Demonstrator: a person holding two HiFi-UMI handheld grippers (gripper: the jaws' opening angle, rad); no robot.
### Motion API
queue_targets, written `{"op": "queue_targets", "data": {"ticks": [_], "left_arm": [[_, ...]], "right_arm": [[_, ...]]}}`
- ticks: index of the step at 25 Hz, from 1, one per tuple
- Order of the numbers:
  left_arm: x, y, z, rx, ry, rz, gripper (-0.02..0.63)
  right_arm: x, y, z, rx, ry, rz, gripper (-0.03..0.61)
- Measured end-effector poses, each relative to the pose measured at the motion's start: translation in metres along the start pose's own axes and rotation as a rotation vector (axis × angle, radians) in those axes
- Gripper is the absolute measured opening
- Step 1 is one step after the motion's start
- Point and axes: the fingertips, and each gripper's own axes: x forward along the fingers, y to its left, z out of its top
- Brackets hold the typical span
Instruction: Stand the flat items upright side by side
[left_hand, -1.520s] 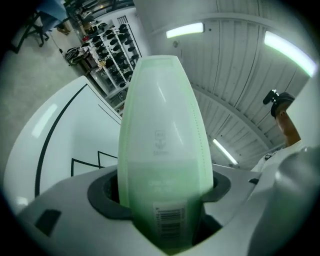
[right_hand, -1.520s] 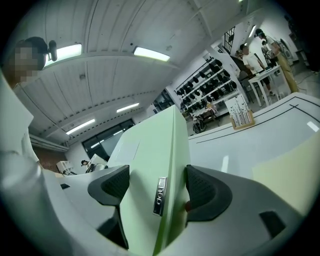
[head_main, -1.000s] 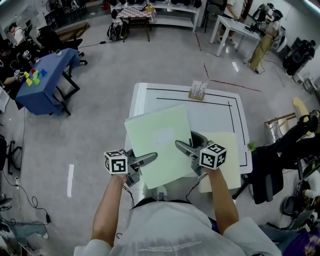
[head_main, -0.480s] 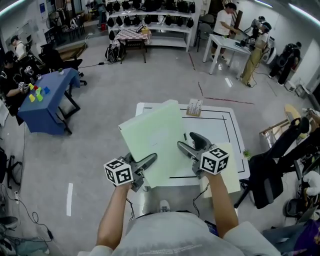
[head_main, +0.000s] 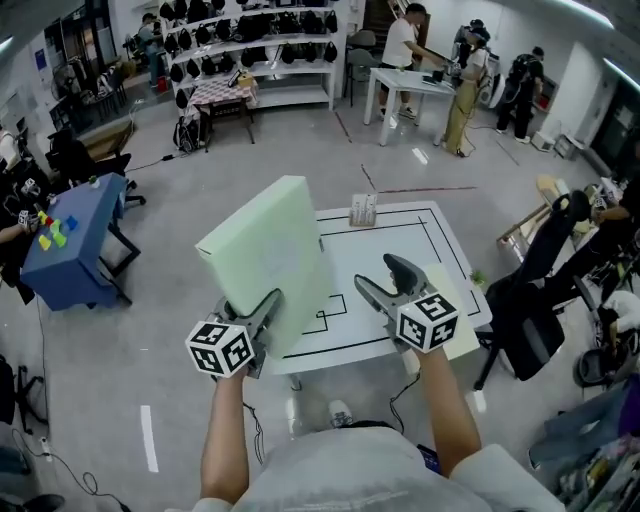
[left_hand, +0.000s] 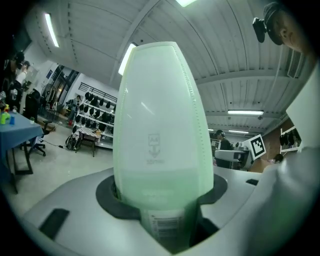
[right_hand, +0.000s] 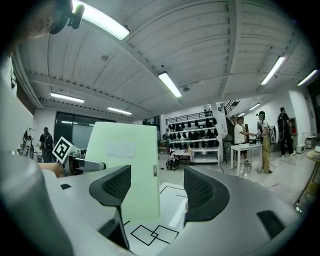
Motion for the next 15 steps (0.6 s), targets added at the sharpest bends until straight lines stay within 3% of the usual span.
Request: {"op": "queue_targets", "data": {"ticks": [6, 15], "left_arm": [[-0.001, -0.007, -0.018, 0.027, 0.054, -0.009, 0.287], [0.038, -0.026, -0.06, 0.112, 0.125, 0.02, 0.287]], "right_arm": [[-0.041, -0.004, -0.002, 0.02, -0.038, -0.128, 0.35], [-0.077, -0.044, -0.017, 0.1, -0.071, -0.233, 0.328]]}}
